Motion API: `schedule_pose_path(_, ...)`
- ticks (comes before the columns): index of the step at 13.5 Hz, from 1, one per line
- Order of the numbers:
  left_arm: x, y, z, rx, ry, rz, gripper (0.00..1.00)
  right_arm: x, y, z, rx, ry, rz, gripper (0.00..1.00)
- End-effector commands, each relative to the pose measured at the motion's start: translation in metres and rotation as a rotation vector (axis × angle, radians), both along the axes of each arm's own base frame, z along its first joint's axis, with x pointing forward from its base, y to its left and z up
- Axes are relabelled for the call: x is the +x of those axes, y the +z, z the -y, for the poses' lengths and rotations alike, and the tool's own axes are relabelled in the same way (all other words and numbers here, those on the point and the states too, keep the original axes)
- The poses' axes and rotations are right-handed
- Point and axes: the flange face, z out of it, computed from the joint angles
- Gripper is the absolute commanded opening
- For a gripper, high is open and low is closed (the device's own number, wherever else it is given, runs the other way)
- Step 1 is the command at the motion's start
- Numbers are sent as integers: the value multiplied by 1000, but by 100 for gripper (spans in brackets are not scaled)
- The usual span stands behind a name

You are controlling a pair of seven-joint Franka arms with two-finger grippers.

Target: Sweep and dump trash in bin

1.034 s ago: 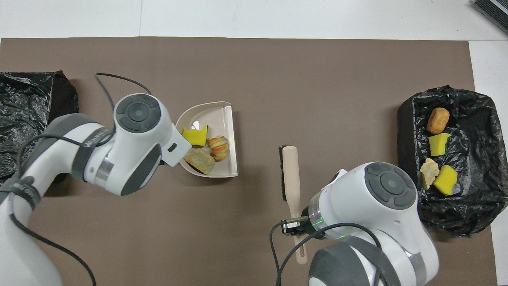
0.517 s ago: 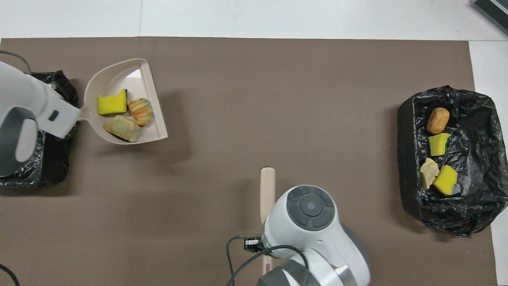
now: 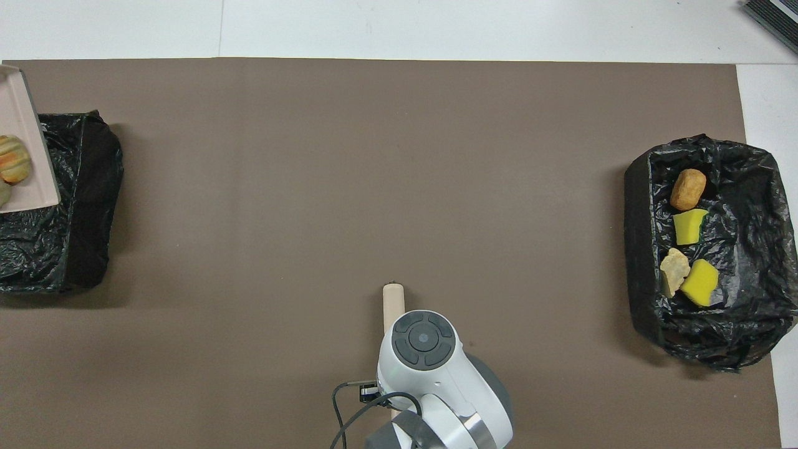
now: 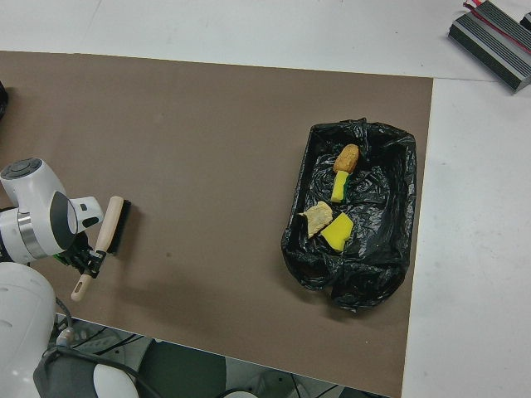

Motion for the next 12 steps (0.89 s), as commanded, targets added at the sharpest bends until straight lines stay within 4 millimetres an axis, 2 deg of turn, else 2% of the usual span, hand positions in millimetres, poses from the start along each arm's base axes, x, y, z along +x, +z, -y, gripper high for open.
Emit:
schedule_pose_path(1,10,2,-7,156,-50,-30,0,0,-5,6,7,25,21,0)
schedule_pose_path(2,9,2,-10,194,-56,-48,0,0,-8,6,4,20,19,0)
schedule_pose_path(5,-11,-9,-24,190,17,-84,0,3,-14,7,27,1,66,13)
schedule_pose_path(7,-20,-11,-27,260,24,-133,0,4,-15,7,29,-2,68,20)
schedule_pose_path(8,-22,-10,-25,285,26,-150,0,4,-16,6,29,-1,66,41)
schedule_pose_path(9,-26,-13,-25,292,37,-172,0,5,-15,5,33,4,68,99)
schedule_pose_path(12,-28,-9,-20,365,34,-227,0,19,-6,-1,45,2,91,100)
